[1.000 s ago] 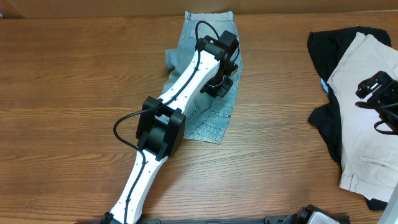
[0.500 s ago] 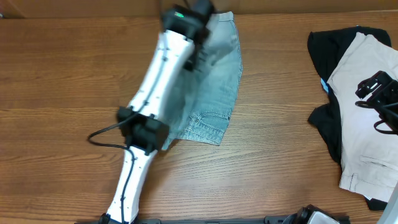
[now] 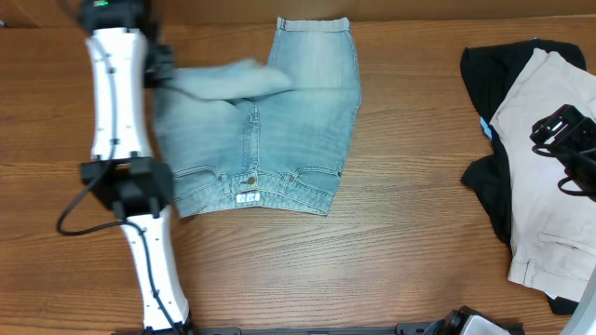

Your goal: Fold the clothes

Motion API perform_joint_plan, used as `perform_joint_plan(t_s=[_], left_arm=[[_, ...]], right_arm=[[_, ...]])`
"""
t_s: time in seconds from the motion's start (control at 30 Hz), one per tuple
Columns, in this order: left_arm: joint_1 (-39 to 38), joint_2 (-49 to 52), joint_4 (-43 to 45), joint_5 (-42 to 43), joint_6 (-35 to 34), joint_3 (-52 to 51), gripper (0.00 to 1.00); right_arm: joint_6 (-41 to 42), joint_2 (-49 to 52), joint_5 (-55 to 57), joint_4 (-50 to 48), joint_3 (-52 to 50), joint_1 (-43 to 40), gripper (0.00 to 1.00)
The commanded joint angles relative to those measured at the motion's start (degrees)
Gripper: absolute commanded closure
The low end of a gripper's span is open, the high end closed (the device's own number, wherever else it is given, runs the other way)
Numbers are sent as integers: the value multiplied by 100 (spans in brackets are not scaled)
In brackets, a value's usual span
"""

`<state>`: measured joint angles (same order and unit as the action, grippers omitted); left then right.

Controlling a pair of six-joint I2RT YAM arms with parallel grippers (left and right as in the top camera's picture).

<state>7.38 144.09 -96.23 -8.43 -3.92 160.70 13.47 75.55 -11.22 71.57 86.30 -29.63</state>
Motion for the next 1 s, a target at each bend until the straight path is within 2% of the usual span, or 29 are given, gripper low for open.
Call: perform_joint_plan(t_s=[0.0, 0.1, 0.13, 0.2, 0.23, 0.27, 0.3, 0.37, 0.63, 0.87, 0.97], left_arm=[[581, -160, 52, -208, -251, -127, 96], [1005, -160, 68, -20, -297, -188, 96], [1119, -160, 68, 129, -297, -192, 87], [1266, -160, 70, 481, -295, -192, 36], [1314, -160, 72, 660, -295, -192, 20], [1340, -160, 72, 817, -295, -192, 10], [1353, -160, 70, 957, -293, -192, 5], [1322, -160, 55, 1191, -293, -192, 2], [745, -186, 37, 2184, -254, 33, 0], [-44, -188, 153, 1250, -256, 118, 0], [-260, -188, 205, 1005, -308, 118, 0]], right_arm=[[-44, 0, -122, -22, 140, 24, 0], [-44, 2, -201, -52, 140, 138, 0], [-44, 2, -201, -70, 140, 192, 0], [-50, 2, -214, -96, 140, 356, 0], [-144, 9, -273, -105, 140, 437, 0], [-282, 15, -420, -118, 140, 573, 0], [-361, 37, -549, -120, 140, 710, 0], [-516, 96, -769, -116, 140, 1038, 2], [-907, 831, -879, -133, -109, 3038, 4], [-846, 2199, -852, -581, -146, 4837, 7], [-540, 2728, -549, -887, -146, 5383, 7]])
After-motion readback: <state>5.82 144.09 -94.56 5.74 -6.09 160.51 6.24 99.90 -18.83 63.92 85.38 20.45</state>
